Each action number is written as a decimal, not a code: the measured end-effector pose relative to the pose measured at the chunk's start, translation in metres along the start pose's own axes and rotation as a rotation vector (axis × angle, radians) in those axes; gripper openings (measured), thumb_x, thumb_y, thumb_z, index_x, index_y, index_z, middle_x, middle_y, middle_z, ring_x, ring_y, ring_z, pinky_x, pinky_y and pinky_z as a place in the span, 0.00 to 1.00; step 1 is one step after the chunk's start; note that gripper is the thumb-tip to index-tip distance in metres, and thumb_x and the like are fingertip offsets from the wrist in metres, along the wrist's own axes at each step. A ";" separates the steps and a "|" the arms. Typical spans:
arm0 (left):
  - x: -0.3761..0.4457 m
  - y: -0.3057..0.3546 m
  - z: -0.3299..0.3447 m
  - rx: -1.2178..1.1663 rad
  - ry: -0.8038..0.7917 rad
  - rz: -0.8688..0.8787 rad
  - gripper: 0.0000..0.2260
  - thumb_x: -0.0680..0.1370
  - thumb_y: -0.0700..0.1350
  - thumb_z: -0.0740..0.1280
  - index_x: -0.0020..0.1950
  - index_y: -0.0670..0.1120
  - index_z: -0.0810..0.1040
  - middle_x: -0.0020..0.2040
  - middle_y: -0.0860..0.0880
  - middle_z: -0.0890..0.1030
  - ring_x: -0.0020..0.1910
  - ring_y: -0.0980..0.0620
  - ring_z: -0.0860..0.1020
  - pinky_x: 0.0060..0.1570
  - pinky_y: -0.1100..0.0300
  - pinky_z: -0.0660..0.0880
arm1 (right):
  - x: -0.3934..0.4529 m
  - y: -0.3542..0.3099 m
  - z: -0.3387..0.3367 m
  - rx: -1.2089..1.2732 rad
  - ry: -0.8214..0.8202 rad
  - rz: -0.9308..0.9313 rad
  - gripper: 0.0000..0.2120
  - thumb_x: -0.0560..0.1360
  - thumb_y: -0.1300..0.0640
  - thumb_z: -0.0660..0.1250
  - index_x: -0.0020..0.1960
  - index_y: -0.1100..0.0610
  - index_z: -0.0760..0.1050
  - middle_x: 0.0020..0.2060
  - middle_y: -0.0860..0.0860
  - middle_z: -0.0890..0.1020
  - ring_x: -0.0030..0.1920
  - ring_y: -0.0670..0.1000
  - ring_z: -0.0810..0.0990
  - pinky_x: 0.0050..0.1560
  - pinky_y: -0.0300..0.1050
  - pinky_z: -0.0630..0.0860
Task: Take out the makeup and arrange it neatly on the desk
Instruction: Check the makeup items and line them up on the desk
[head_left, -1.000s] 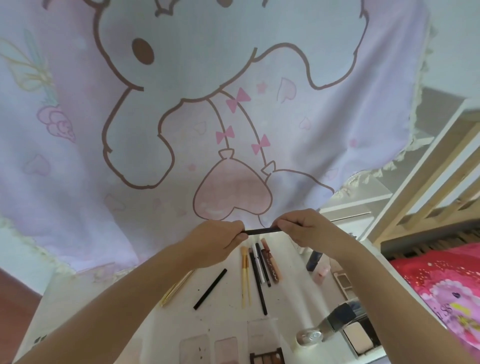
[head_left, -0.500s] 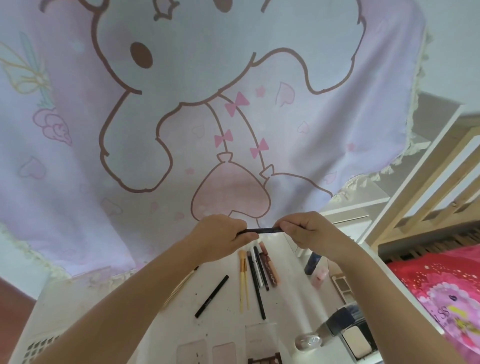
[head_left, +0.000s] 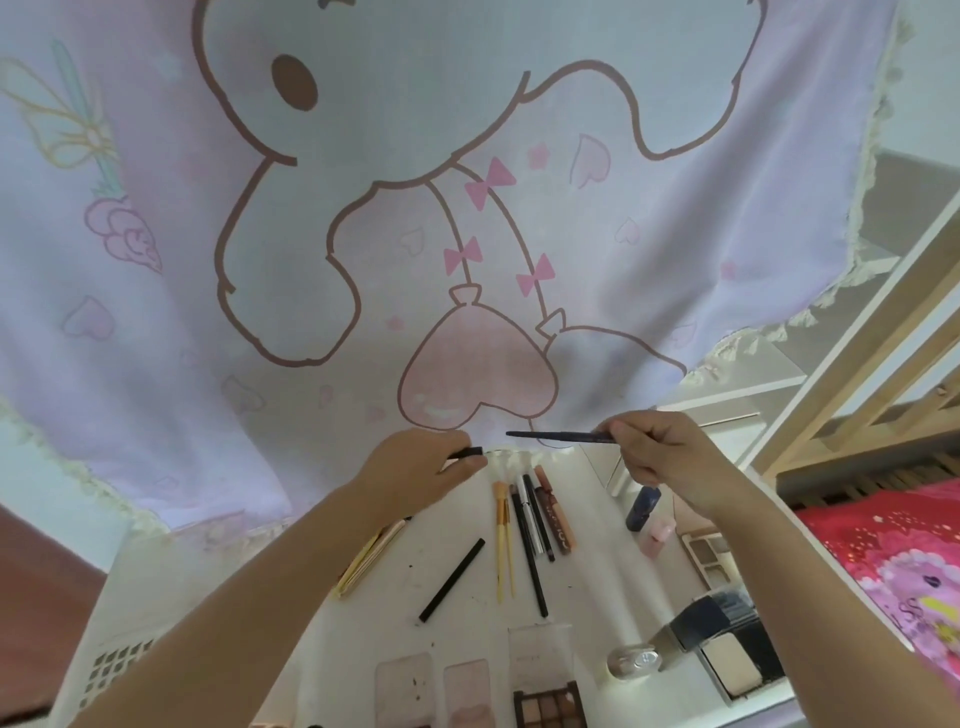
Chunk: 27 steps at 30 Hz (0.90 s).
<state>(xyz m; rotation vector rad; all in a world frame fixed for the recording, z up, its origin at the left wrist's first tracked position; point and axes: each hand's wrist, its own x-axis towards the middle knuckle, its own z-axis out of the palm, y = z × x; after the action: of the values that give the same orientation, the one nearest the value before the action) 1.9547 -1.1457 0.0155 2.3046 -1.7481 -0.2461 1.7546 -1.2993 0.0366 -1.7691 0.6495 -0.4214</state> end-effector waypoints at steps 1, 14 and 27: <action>0.000 0.004 0.000 -0.006 0.022 0.010 0.14 0.80 0.53 0.55 0.50 0.45 0.74 0.33 0.54 0.71 0.31 0.55 0.71 0.39 0.62 0.72 | 0.000 -0.001 0.002 -0.012 -0.028 -0.009 0.15 0.78 0.66 0.55 0.40 0.55 0.78 0.18 0.45 0.64 0.20 0.44 0.60 0.24 0.33 0.58; 0.006 0.012 0.011 0.043 -0.100 0.113 0.12 0.82 0.49 0.52 0.58 0.46 0.70 0.34 0.56 0.66 0.36 0.54 0.69 0.33 0.69 0.62 | 0.003 0.007 0.030 -0.161 -0.153 0.053 0.15 0.78 0.64 0.56 0.43 0.48 0.75 0.22 0.49 0.68 0.23 0.43 0.67 0.34 0.34 0.67; 0.017 -0.007 0.055 0.154 -0.358 0.138 0.13 0.81 0.51 0.51 0.61 0.49 0.68 0.43 0.50 0.69 0.42 0.49 0.72 0.43 0.56 0.69 | 0.025 0.057 0.071 -0.246 -0.395 0.277 0.11 0.76 0.65 0.58 0.41 0.50 0.70 0.32 0.47 0.77 0.32 0.45 0.75 0.39 0.36 0.73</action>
<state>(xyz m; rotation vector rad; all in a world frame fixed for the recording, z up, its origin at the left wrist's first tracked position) 1.9507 -1.1645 -0.0389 2.3433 -2.1555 -0.5444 1.8032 -1.2722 -0.0395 -1.8868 0.6676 0.2037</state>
